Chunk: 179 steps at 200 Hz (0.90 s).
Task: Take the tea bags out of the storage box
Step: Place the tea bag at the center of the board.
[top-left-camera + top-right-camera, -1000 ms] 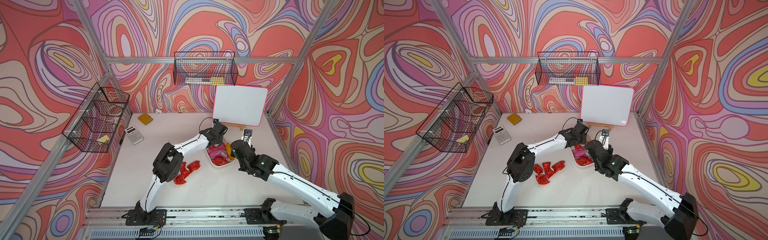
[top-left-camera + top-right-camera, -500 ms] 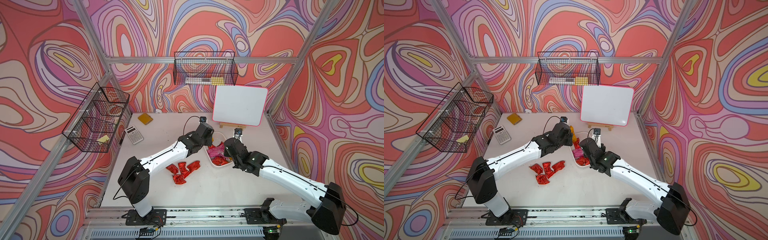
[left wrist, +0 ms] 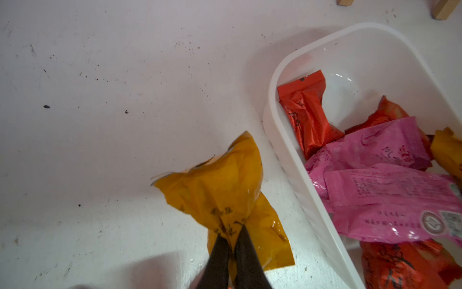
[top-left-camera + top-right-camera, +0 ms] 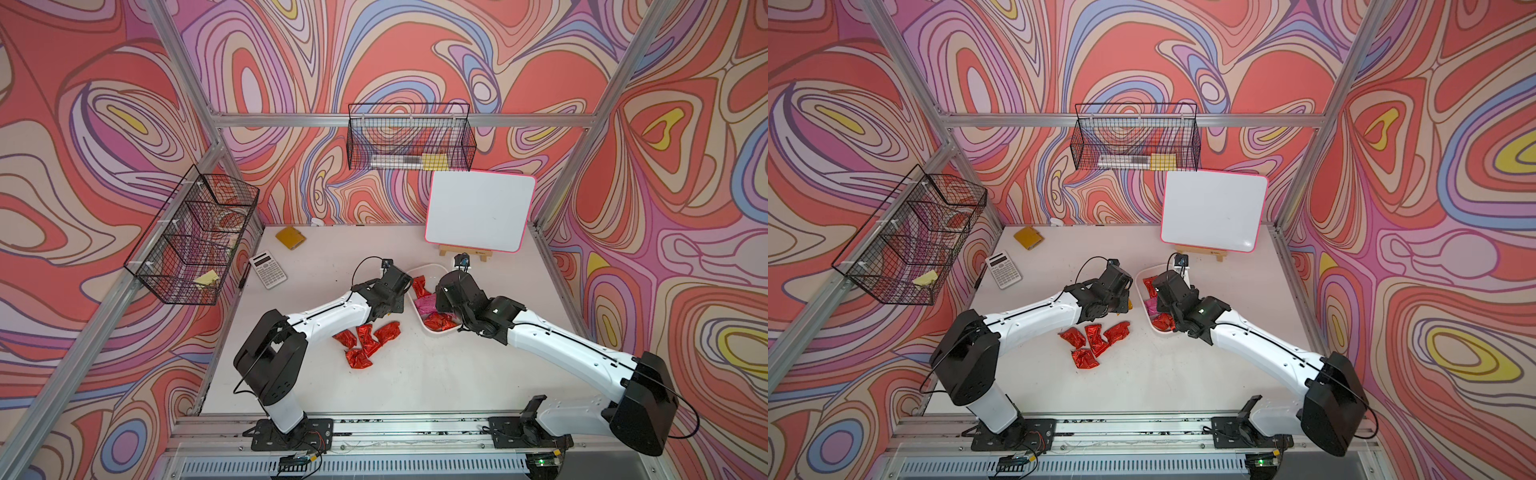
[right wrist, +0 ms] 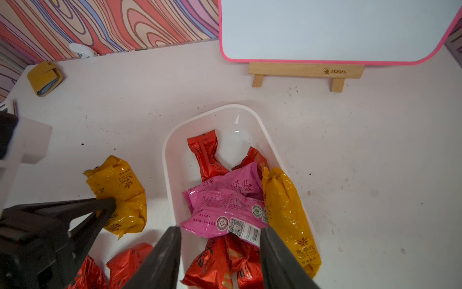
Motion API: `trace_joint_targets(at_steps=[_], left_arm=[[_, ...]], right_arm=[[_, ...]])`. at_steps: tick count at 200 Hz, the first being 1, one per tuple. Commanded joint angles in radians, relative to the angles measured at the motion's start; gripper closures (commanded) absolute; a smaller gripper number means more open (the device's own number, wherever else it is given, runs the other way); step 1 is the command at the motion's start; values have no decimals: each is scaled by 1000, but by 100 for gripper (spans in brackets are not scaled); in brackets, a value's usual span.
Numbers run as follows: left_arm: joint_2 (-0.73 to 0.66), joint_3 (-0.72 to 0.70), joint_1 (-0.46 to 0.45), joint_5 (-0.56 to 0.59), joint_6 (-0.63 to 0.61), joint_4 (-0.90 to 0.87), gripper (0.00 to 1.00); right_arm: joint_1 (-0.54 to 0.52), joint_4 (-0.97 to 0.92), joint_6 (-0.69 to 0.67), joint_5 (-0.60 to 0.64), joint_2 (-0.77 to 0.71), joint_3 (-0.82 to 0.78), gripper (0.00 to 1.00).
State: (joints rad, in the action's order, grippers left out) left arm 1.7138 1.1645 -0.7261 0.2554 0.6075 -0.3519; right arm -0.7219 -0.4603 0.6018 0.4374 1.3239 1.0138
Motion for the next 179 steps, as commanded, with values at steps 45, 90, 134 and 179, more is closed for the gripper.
trace_joint_targets(at_steps=[45, 90, 134, 179], left_arm=[[17, 11, 7, -6, 11, -3, 65], [-160, -91, 7, -59, 54, 214, 60], [-274, -264, 30, -216, 233, 536, 60], [-273, -330, 30, -274, 331, 640, 61]], right_arm=[[77, -63, 20, -84, 17, 17, 47], [142, -147, -23, -68, 50, 41, 45], [170, -145, -73, -104, 140, 78, 43], [184, -117, -136, -29, 222, 94, 43]])
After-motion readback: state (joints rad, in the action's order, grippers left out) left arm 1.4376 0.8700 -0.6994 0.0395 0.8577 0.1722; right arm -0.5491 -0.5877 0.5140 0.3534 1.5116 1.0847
